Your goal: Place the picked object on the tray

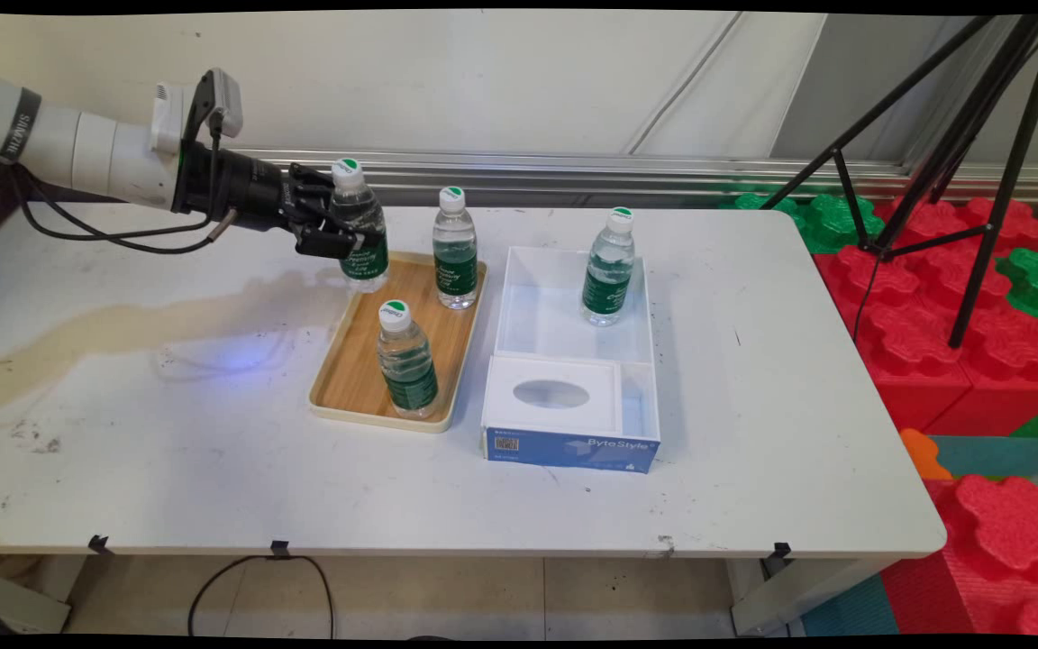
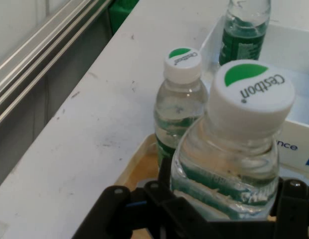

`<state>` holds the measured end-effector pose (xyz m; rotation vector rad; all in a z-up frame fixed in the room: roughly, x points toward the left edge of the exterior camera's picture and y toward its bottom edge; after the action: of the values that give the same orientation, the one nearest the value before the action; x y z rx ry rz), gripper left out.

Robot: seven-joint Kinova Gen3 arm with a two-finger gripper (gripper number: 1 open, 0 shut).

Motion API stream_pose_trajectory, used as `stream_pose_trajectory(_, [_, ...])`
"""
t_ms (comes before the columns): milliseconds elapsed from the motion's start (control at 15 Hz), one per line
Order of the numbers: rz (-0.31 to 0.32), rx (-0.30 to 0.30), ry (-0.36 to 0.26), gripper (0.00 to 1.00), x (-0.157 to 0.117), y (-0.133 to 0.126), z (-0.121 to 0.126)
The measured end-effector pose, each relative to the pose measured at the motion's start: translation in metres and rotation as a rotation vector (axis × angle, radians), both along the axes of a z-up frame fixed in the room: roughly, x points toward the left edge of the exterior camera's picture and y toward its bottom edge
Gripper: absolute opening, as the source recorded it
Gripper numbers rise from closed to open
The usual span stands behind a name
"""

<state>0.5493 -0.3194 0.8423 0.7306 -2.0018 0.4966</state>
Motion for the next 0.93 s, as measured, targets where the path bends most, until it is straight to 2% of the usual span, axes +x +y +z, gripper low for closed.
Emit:
stream_pose_trajectory(467, [0.048, 0.018, 0.090, 0.00, 0.013, -0.009, -0.003])
stream_pose_trajectory(933, [0.047, 0.014, 0.126, 0.00, 0.026, -0.017, -0.014])
